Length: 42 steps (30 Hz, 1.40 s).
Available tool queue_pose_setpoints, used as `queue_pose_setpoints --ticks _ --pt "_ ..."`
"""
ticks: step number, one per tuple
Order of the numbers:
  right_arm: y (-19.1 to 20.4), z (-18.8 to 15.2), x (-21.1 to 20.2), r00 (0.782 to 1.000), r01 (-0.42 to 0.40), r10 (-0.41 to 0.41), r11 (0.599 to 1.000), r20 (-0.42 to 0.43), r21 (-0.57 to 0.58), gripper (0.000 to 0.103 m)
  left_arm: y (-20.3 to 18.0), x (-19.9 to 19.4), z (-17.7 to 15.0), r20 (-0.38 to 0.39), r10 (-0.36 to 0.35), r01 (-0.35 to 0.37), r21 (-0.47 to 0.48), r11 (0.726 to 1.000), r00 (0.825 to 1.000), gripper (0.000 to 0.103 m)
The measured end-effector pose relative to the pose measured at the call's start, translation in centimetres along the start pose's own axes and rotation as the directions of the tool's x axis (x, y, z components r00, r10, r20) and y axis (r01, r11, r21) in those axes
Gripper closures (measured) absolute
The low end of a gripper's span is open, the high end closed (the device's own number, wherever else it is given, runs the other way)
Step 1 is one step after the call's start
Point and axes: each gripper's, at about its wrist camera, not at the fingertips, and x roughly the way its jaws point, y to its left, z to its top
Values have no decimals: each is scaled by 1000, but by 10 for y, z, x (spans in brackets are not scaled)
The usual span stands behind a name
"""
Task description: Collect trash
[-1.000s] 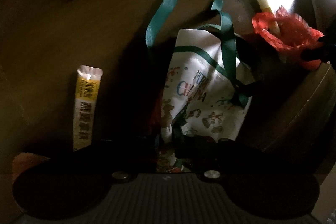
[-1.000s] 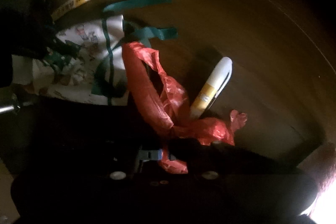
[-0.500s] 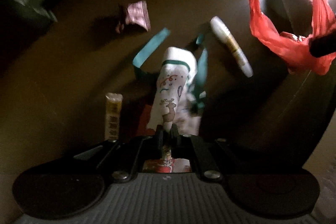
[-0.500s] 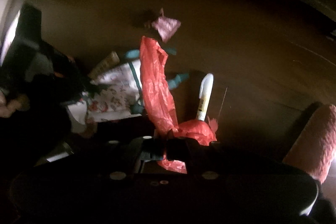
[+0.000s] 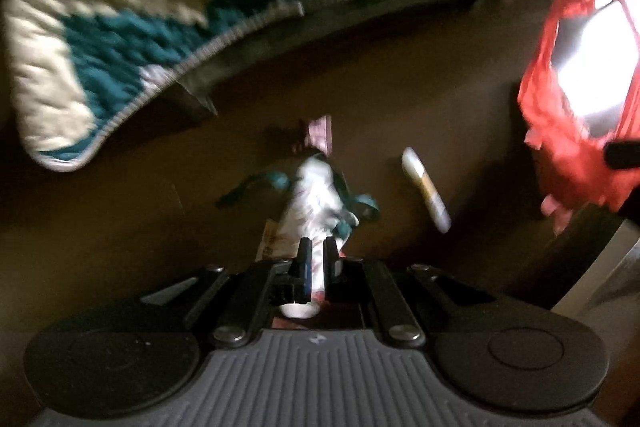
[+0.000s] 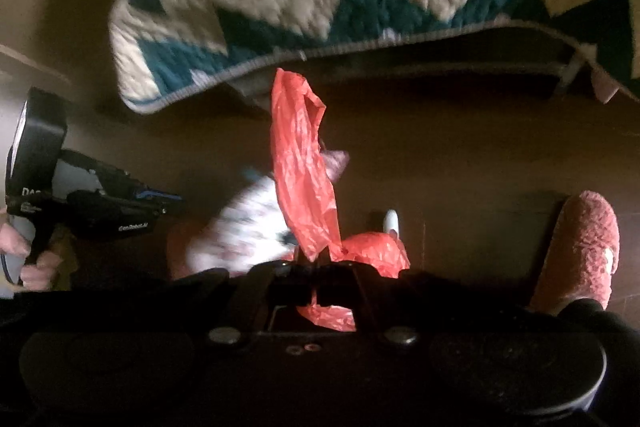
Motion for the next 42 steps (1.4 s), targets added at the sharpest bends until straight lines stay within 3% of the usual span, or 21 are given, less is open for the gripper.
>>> queue_pose_setpoints --ticks 6,9,14,17,20,21,22,28,32,42 --pt "12 -6 -43 994 -36 41 998 101 -55 102 -11 -42 -9 63 12 -9 -57 998 998 98" --pt "7 -10 -41 993 -28 35 997 112 -68 102 -9 -30 -11 53 19 -15 -81 997 998 98" --pt "5 -14 -24 995 -41 47 997 86 -69 102 14 -4 -6 10 -47 48 -135 990 999 97" --pt "5 -8 -1 997 -48 53 994 57 -98 102 29 23 0 -23 -84 79 -149 986 996 91" --pt "2 0 22 997 -67 70 994 34 -86 102 47 57 4 -59 -121 107 -190 976 991 51" --pt "1 3 31 997 -74 76 994 25 -77 102 53 67 4 -60 -131 117 -193 974 990 30" --pt "-1 6 39 997 -79 80 994 17 -73 102 58 78 5 -55 -135 122 -191 974 989 22" --pt "-5 20 90 995 -84 80 993 -57 -79 101 81 161 7 -130 -123 100 -173 980 984 22" --pt "-6 27 115 993 -87 81 994 -86 -72 101 97 222 0 -205 -154 108 -218 970 967 22" --pt "-7 16 155 976 -101 88 993 -201 -55 101 105 293 -10 -266 -167 114 -203 973 949 23"
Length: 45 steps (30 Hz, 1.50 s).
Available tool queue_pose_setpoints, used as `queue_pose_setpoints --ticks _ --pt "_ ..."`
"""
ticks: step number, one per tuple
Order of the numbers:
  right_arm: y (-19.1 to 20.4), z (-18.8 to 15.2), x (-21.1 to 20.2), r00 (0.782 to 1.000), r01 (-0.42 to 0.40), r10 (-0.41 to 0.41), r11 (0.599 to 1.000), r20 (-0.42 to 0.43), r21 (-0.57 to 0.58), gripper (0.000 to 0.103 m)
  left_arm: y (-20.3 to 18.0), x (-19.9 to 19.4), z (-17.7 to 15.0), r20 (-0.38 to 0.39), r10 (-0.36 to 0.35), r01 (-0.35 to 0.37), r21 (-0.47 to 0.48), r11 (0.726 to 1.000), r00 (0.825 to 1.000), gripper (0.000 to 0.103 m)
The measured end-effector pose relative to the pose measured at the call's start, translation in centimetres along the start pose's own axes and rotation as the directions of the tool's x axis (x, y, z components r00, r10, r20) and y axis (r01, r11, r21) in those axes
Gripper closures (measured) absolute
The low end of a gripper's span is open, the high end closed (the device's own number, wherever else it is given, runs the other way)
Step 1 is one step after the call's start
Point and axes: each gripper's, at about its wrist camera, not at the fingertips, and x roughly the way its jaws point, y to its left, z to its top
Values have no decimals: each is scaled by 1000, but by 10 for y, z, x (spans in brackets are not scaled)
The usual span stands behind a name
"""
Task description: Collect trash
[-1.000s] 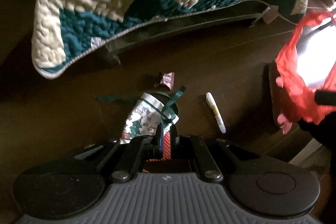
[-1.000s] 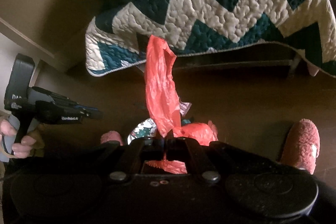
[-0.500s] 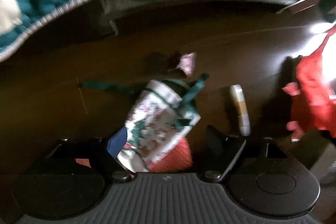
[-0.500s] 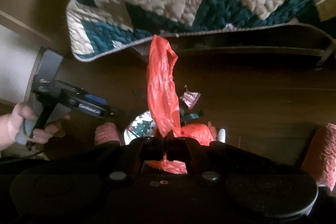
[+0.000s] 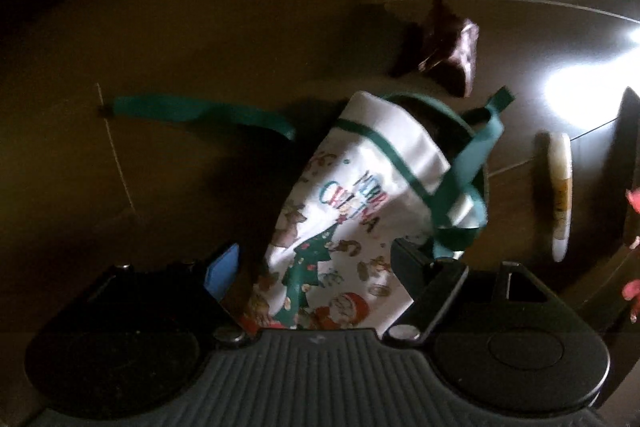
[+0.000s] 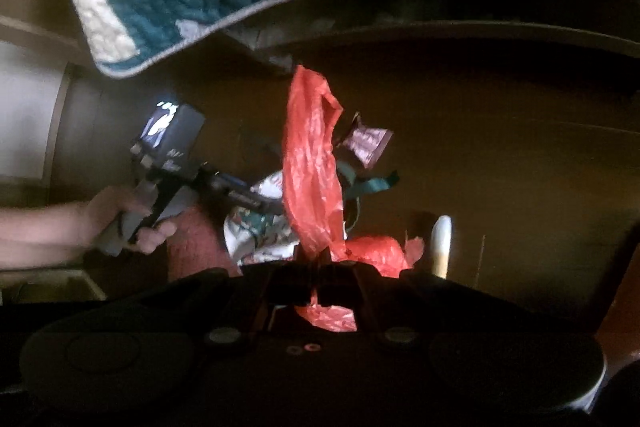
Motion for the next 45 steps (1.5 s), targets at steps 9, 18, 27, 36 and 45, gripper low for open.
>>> queue_pose_setpoints --ticks 9,18,27,36,45 --pt "-2 1 9 1000 5 -5 1000 -18 10 101 3 12 -2 6 -14 14 -9 1000 1000 85" --pt "-3 -5 4 999 46 -46 999 18 -1 101 -18 -35 -17 75 11 -13 22 1000 997 98" --pt "17 -14 -31 991 37 -34 999 133 -18 102 -57 -136 -37 179 50 -60 49 997 983 99" --pt "46 -25 -128 950 -17 16 1000 311 1 102 -92 -267 -79 375 97 -87 -45 995 922 100" --pt "95 -29 -249 893 2 42 995 449 -96 102 -138 -403 -134 606 97 -48 -97 994 790 100"
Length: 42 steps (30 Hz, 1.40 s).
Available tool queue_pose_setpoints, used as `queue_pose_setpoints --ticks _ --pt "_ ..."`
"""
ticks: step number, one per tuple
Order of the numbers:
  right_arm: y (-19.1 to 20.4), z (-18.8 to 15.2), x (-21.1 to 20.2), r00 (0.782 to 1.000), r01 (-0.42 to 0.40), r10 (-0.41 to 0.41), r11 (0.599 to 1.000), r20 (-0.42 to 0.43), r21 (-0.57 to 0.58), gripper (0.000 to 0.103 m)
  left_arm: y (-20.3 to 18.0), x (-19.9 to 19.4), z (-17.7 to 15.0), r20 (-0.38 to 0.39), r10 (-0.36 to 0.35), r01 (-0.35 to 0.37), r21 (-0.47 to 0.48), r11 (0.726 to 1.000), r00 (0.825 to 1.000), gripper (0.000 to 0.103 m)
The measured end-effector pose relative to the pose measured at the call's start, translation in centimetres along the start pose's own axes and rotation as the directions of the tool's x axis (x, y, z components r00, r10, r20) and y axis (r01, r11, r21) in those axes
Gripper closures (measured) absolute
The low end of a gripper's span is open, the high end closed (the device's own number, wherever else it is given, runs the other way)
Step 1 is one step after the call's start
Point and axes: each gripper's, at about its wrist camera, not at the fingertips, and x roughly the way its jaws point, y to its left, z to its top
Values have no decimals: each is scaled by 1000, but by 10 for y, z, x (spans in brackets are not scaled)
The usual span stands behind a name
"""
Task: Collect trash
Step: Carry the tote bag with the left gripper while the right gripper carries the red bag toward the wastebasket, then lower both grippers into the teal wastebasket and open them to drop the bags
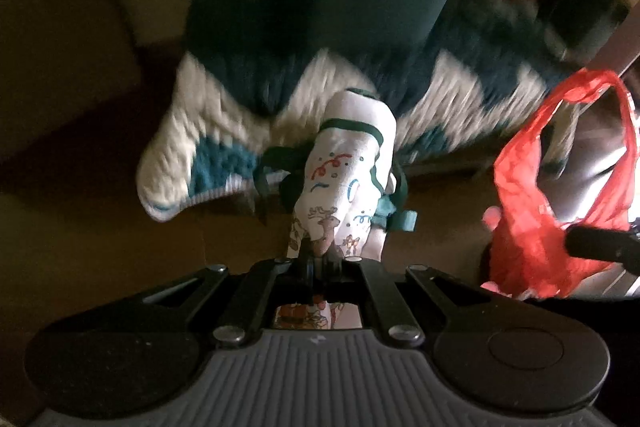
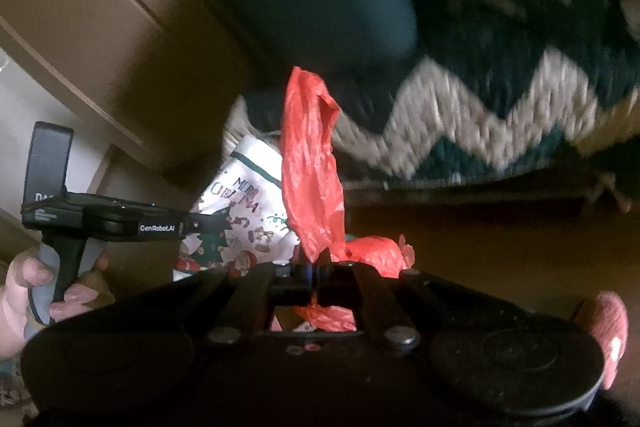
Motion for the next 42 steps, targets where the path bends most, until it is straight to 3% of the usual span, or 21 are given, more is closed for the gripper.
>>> queue_pose_setpoints --ticks 7,16,20,28,30,35,42 --pt "43 48 -72 990 31 -12 990 139 -140 102 -25 -82 25 162 25 -22 -19 1000 986 99" --pt "83 115 -132 947 120 -40 965 319 -235 102 -47 -154 83 294 69 -56 -52 997 953 100" --pt "96 144 -140 929 130 -32 961 368 -246 102 -50 -188 118 360 74 -50 -75 996 930 100" --pt "118 208 -141 900 160 -29 950 436 -267 102 -61 -242 197 492 140 -106 -95 990 859 100" --pt "118 226 -136 894 167 -31 949 446 -268 102 -63 -245 218 506 155 -123 -97 988 848 99" --pt "112 266 -111 886 172 -35 951 462 -257 102 -64 -224 262 508 181 -152 -98 984 842 99" --pt "88 301 -49 903 160 -53 963 426 -218 102 -48 -157 299 459 195 -162 -110 981 867 99"
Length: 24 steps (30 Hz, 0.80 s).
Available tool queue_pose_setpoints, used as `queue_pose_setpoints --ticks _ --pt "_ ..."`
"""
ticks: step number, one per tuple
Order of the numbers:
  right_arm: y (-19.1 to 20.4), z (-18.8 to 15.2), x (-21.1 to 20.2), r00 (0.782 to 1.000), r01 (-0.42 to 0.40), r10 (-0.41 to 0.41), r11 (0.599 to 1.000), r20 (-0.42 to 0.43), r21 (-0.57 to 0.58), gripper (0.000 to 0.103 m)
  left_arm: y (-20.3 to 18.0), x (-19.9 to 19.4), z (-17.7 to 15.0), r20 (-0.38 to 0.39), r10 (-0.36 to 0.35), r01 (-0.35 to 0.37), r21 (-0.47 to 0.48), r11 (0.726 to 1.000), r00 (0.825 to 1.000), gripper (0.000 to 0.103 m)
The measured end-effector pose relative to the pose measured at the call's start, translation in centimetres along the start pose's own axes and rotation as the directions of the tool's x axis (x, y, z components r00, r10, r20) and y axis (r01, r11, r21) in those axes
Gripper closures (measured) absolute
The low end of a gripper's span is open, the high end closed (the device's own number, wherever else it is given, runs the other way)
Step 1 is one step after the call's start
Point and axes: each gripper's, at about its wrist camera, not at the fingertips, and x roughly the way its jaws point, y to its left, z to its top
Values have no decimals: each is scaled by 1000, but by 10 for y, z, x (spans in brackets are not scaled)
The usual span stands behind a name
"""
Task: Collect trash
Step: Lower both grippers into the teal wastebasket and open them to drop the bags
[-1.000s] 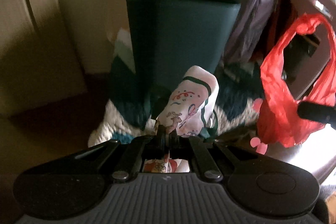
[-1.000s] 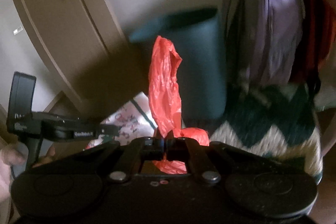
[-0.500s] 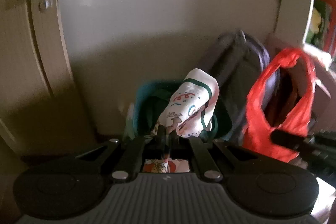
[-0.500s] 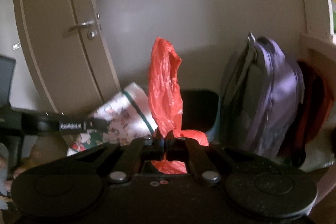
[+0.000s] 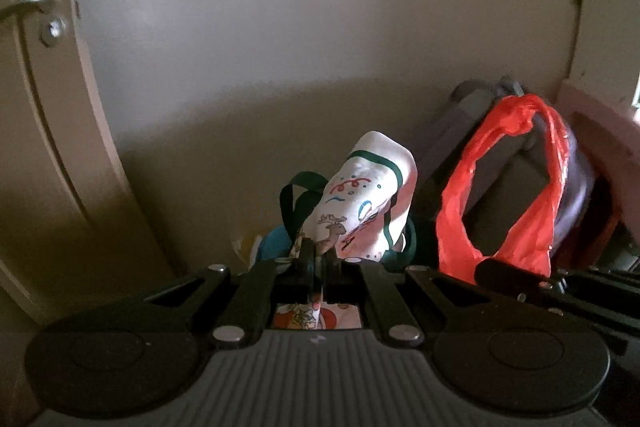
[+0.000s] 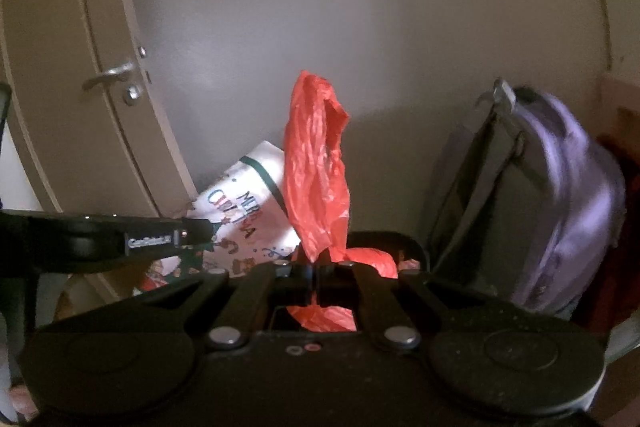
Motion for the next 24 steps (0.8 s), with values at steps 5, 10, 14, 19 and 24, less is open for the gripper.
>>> queue_pose_setpoints --ticks 5,10,14,19,24 --pt "-11 -19 42 997 0 0 1000 -71 1 102 -4 53 -13 -72 -6 7 12 1000 997 99" --pt "-13 -41 68 989 -8 4 1000 -150 -22 102 -6 89 -36 -155 -1 7 39 999 988 99" --pt "-10 -52 76 981 -8 -1 999 -196 -46 99 -6 111 -46 -226 4 7 47 999 974 99" --pt "-9 -59 78 968 -4 -13 998 -249 -66 85 2 121 -54 -267 -4 12 30 999 964 99" --pt "1 -55 74 966 7 -34 995 -256 -104 70 1 118 -52 -284 -39 41 2 999 958 88"
